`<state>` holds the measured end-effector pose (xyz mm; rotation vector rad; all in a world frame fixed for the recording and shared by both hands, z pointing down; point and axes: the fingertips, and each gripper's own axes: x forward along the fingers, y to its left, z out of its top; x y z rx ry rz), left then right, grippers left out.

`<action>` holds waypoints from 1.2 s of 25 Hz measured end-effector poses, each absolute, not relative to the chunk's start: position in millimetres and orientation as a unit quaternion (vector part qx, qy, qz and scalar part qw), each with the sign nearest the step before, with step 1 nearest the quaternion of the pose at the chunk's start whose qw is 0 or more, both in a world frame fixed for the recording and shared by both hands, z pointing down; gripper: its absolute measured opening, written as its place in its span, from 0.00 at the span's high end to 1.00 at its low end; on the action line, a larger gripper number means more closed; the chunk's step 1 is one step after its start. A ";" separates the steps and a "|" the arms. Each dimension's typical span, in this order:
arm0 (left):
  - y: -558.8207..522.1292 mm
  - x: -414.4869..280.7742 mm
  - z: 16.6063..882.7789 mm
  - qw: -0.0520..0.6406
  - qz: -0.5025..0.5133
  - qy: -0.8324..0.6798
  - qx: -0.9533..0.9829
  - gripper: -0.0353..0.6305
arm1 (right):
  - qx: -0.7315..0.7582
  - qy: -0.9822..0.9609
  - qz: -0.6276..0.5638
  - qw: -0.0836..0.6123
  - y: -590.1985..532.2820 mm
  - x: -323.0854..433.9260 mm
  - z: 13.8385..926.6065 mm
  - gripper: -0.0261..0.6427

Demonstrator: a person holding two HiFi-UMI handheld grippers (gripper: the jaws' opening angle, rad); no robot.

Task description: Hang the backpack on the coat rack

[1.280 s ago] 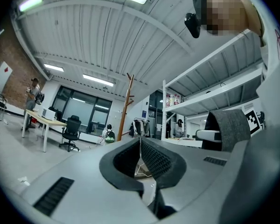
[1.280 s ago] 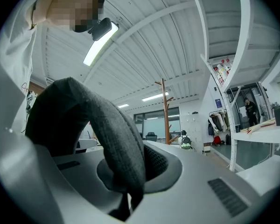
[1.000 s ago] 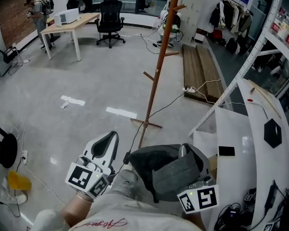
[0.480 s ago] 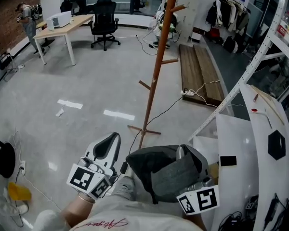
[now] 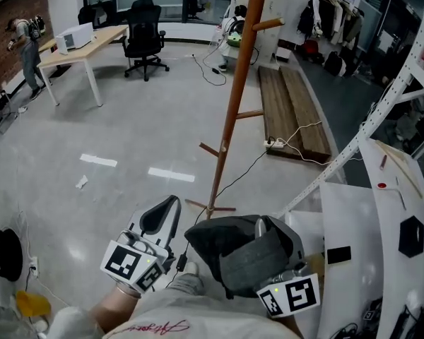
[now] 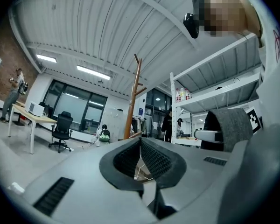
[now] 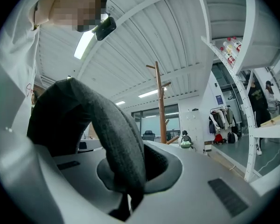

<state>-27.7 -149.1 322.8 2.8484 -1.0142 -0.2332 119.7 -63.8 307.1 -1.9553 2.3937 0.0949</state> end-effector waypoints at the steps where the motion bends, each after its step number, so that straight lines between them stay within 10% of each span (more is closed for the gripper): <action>1: -158.3 -24.3 322.9 0.055 -0.076 -0.331 0.939 0.91 | -0.634 0.773 0.030 0.024 -72.3 121.5 307.5 0.94; 30: -273.1 12.4 333.5 0.076 -0.066 -0.333 0.938 0.91 | -0.677 0.736 -0.010 0.005 -235.5 171.7 333.6 0.94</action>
